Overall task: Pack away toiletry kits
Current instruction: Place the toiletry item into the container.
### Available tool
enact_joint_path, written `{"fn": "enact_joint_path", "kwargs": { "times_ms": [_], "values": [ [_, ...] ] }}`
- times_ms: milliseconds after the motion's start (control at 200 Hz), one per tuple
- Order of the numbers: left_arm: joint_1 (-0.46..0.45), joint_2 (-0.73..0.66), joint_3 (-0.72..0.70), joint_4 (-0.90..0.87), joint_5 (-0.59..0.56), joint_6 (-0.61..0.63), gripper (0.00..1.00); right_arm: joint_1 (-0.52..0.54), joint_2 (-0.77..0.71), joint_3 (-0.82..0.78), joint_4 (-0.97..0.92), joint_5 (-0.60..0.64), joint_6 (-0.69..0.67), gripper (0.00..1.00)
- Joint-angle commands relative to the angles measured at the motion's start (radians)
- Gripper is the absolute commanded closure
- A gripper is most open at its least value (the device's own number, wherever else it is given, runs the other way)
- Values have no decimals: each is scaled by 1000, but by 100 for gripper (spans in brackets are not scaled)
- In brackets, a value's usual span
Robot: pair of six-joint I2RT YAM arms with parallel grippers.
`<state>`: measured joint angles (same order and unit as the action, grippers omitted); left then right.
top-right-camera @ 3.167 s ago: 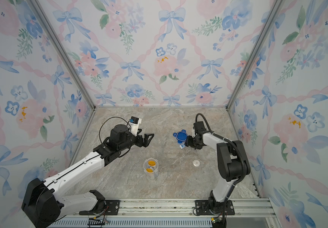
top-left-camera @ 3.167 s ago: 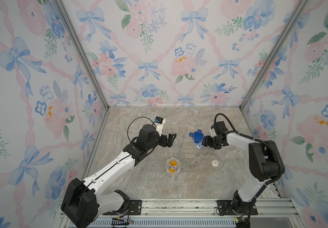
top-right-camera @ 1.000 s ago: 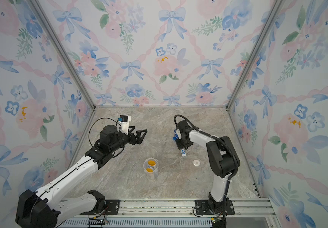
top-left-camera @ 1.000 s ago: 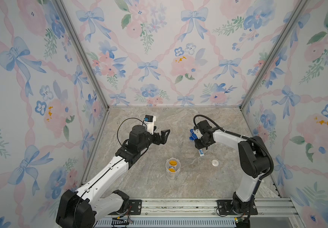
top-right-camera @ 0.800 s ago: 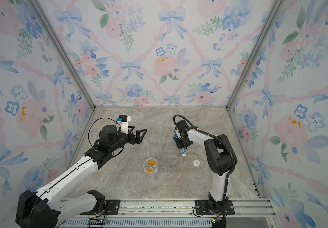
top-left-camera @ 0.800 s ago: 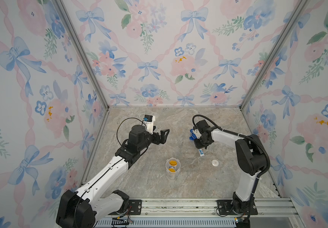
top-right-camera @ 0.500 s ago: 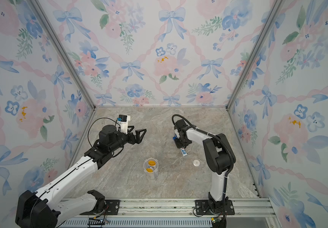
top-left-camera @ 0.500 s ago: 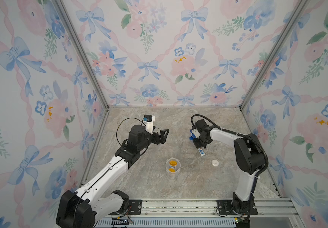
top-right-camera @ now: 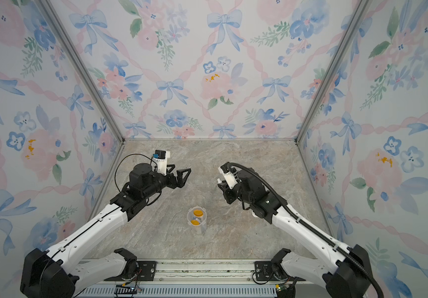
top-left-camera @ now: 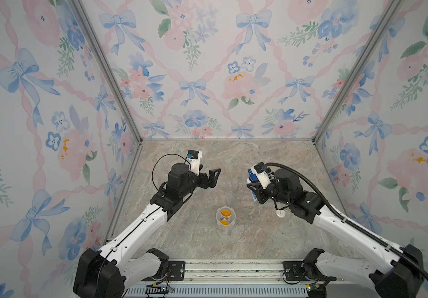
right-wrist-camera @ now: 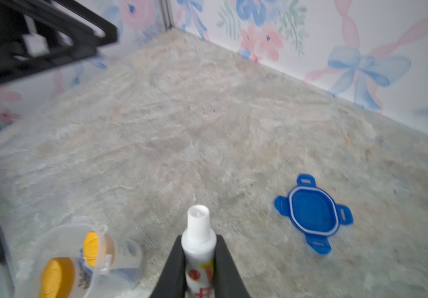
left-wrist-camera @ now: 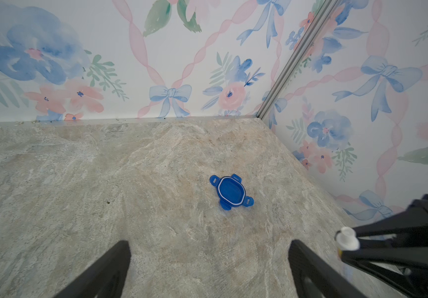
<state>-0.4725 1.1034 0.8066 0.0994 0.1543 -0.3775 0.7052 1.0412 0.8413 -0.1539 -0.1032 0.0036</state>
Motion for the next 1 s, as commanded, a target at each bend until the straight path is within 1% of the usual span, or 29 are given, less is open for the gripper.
{"fn": "enact_joint_path", "kwargs": {
  "times_ms": [0, 90, 170, 225, 330, 435, 625, 735, 875, 995],
  "values": [
    [19, 15, -10, -7, 18, -3, 2, 62, -95, -116, 247, -30, 53, 80],
    [38, 22, -9, -9, 54, -28, 2, 130, -140, -164, 339, -8, 71, 80],
    [56, 7, -14, -7, 72, -49, 2, 182, -142, -190, 424, -29, 96, 80],
    [72, -5, -23, -6, 81, -59, 2, 214, -126, -200, 483, -53, 118, 80],
    [112, -20, -44, -6, 110, -78, 2, 277, -78, -213, 575, -56, 131, 80],
    [140, -29, -62, -7, 122, -90, 2, 296, -22, -241, 676, -69, 163, 80],
    [161, -55, -83, -6, 137, -81, 2, 308, 62, -263, 730, -76, 169, 80],
    [174, -67, -95, -7, 143, -84, 2, 309, 75, -278, 743, -88, 179, 80],
    [181, -55, -89, -7, 149, -81, 2, 312, 63, -290, 681, -97, 156, 80],
    [181, -40, -75, -6, 154, -83, 2, 311, 64, -298, 641, -82, 117, 79]
  ]
}}
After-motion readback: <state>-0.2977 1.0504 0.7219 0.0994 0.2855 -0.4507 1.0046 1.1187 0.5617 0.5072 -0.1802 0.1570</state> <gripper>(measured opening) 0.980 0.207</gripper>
